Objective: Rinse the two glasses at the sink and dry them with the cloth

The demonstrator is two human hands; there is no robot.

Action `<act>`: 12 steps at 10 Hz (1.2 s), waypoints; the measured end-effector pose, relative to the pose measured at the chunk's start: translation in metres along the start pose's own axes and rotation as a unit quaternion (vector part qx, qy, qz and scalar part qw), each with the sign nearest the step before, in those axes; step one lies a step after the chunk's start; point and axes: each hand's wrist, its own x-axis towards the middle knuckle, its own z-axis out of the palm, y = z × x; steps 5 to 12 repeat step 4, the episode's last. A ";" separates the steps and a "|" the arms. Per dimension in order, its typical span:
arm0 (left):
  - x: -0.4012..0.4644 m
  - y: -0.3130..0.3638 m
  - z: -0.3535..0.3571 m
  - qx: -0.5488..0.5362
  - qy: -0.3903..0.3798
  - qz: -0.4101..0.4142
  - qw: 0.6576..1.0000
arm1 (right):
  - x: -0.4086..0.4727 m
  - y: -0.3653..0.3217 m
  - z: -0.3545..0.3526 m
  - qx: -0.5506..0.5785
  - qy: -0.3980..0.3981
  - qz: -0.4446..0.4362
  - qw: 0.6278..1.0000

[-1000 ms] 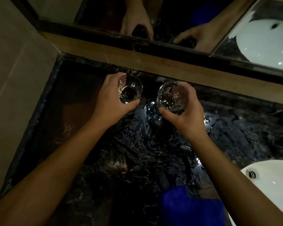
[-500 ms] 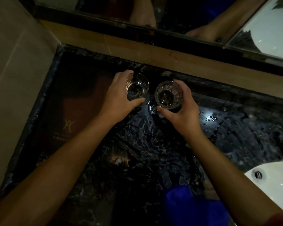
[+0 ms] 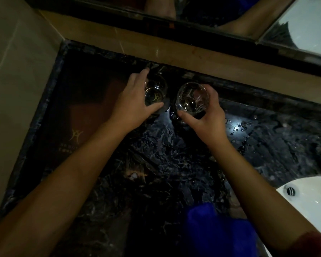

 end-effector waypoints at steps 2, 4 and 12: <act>-0.005 0.006 -0.004 -0.029 0.009 -0.020 0.999 | -0.003 -0.008 -0.006 0.004 -0.024 0.006 1.000; -0.026 0.027 -0.023 0.028 0.091 0.037 0.995 | -0.020 -0.021 -0.035 0.006 -0.021 0.009 1.000; -0.026 0.027 -0.023 0.028 0.091 0.037 0.995 | -0.020 -0.021 -0.035 0.006 -0.021 0.009 1.000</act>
